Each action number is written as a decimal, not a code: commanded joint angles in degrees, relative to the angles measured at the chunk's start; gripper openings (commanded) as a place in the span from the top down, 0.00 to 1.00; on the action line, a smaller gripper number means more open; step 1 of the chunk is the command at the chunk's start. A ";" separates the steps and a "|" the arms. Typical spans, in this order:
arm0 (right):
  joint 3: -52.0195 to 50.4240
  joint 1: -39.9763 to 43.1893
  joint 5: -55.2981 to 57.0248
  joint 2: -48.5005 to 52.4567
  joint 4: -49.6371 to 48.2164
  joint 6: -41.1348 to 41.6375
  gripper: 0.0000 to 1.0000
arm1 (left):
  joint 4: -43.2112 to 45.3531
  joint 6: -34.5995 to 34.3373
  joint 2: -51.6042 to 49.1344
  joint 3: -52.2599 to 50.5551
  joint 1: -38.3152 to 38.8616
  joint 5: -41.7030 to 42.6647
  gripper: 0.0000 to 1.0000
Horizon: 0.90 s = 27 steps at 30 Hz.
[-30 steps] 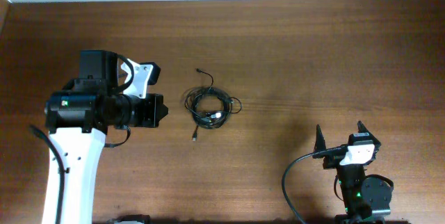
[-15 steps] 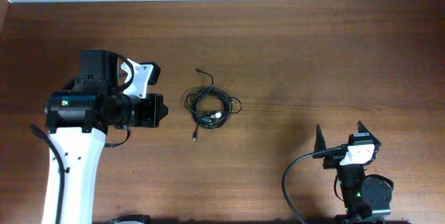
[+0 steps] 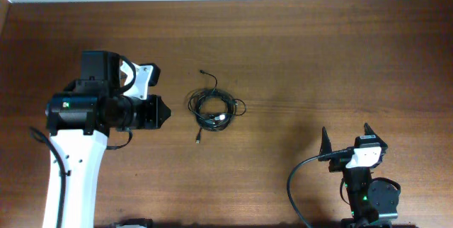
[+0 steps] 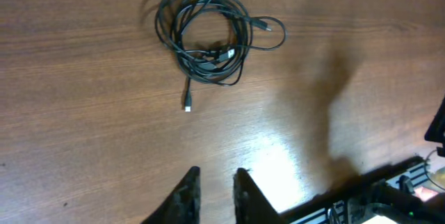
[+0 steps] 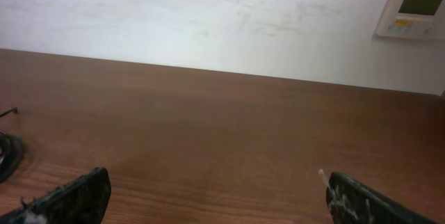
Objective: Untangle cables
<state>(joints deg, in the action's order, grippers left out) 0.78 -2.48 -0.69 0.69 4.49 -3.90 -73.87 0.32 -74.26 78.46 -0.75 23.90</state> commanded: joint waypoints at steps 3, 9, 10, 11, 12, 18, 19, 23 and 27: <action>-0.46 0.31 -0.33 -0.17 0.07 -0.20 0.01 | 1.97 -2.29 -0.31 0.33 0.24 -1.25 0.77; -0.46 0.31 -0.33 -0.15 0.04 -0.20 0.02 | 3.56 -5.51 -1.49 0.17 2.97 -4.28 0.68; -0.46 0.31 -0.33 -0.17 0.04 -0.20 0.01 | 3.56 -5.51 -1.90 0.17 3.96 -4.76 0.66; -0.46 0.31 -0.33 -0.15 0.07 -0.20 0.01 | 3.65 -5.51 -2.34 0.17 4.96 -5.55 0.66; -0.46 0.31 -0.33 -0.17 0.04 -0.20 0.02 | 3.78 -5.88 -2.86 0.17 6.01 -6.62 0.64; -0.46 0.31 -0.33 -0.15 0.07 -0.20 0.01 | 5.38 -8.70 -7.87 0.17 11.39 -10.01 0.54; -0.46 0.31 -0.33 -0.17 0.04 -0.20 0.01 | 5.73 -9.22 -8.76 0.17 12.04 -10.01 0.47; -0.46 0.31 -0.33 -0.15 0.04 -0.20 0.01 | 7.54 -9.94 -12.22 0.17 14.23 -9.75 0.08; -0.46 0.31 -0.33 -0.15 0.04 -0.20 0.02 | 8.33 -10.01 -14.99 0.17 15.12 -9.79 0.03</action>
<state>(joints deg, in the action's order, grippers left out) 0.78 -2.48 -0.69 0.69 4.49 -3.90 -66.30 -9.30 -87.61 78.43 13.87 14.50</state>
